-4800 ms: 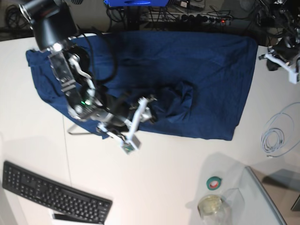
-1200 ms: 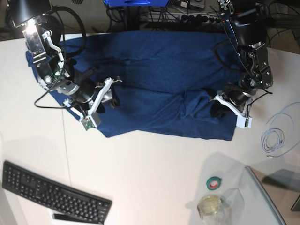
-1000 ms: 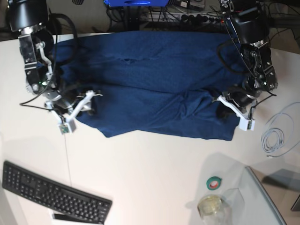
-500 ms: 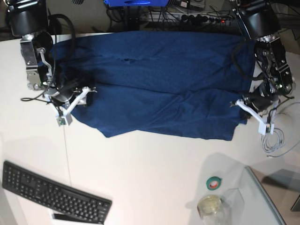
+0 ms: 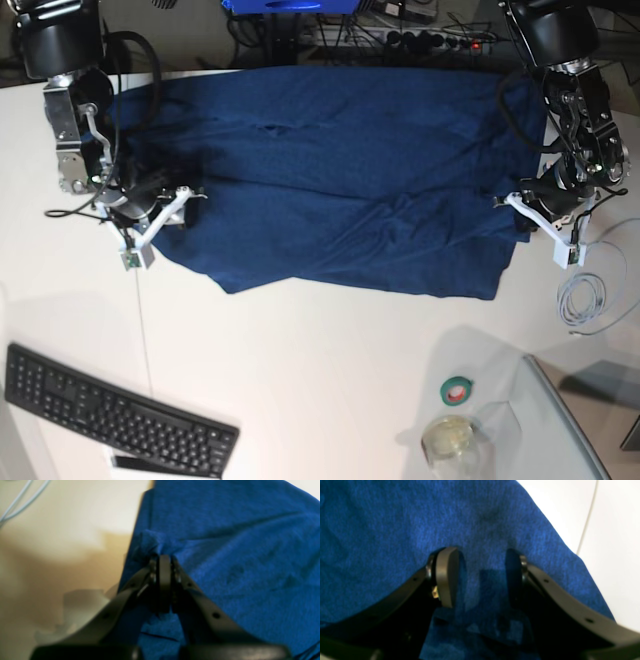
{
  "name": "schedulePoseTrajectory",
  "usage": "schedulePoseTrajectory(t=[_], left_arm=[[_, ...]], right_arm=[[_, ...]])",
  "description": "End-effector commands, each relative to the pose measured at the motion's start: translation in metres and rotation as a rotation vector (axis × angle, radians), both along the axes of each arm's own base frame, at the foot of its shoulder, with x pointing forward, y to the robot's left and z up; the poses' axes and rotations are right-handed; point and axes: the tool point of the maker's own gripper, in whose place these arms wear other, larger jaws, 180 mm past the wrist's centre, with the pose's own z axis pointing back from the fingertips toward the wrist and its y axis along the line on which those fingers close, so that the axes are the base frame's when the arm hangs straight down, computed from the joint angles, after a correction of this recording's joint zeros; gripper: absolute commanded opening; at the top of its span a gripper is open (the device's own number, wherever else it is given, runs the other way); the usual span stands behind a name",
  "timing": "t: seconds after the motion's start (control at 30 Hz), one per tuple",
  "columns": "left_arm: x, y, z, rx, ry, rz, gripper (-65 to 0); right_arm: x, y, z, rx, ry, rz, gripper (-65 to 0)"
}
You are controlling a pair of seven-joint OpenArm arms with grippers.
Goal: Layout the t-shirt on the table in an organized manner, then fold the t-shirt properly
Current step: 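Grasp the shirt's hem corners with both grippers, then lift the hem with both grippers and fold it toward the collar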
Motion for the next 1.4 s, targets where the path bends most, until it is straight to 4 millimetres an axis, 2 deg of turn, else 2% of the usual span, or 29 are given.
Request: schedulePoseTrajectory(t=[0.0,0.17,0.2,0.3,0.4,0.5,0.57,0.63,0.73,0.83,1.0,1.07,1.17,1.37], left_arm=[[0.007,0.013,0.015,0.031,-0.044,0.015,-65.0],[0.003,0.025,0.028,0.073,-0.067,0.072,-65.0],[0.004,0.025,0.032,0.08,-0.078,0.072,-63.0],[0.004,0.023,0.044,0.101,-0.105,0.057,-45.3],[0.009,0.021,0.058,0.119,-0.143,0.044,-32.7],[0.016,0.026,0.072,0.147,-0.173,0.036,-27.3],[0.023,0.03,0.078,0.155,-0.191,0.037,-27.3],[0.037,0.032,0.083,0.147,-0.209,0.038,-27.5],[0.058,0.036,0.072,0.104,-0.19,0.058,-27.5],[0.081,0.029,0.056,0.065,-0.143,0.034,-27.5],[0.114,0.008,0.026,-0.011,-0.092,0.008,-27.5],[0.12,0.007,0.013,-0.035,-0.101,0.023,-27.5],[0.124,0.002,-0.006,-0.063,-0.1,0.036,-27.5],[0.12,-0.004,-0.035,-0.095,-0.085,0.06,-27.5]], right_arm=[[0.011,-0.002,0.011,0.004,-0.041,0.003,-37.1],[0.018,0.002,0.024,0.01,-0.082,0.011,-37.1],[0.02,0.003,0.027,0.01,-0.092,0.011,-37.1],[0.026,0.006,0.039,0.013,-0.124,0.018,-37.1],[0.029,0.01,0.051,0.017,-0.161,0.027,-37.1],[0.035,0.015,0.069,0.025,-0.213,0.04,-36.6],[0.042,0.019,0.077,0.027,-0.236,0.051,-36.5],[0.059,0.018,0.085,0.022,-0.259,0.054,-36.3],[0.077,0.02,0.076,0.008,-0.231,0.07,-33.0],[0.089,0.028,0.07,-0.008,-0.208,0.105,-30.2],[0.101,0.042,0.059,-0.028,-0.168,0.158,-29.9],[0.103,0.049,0.053,-0.023,-0.144,0.159,-29.9],[0.106,0.045,0.046,-0.03,-0.122,0.149,-29.9],[0.107,0.045,0.045,-0.031,-0.117,0.148,-29.9]])
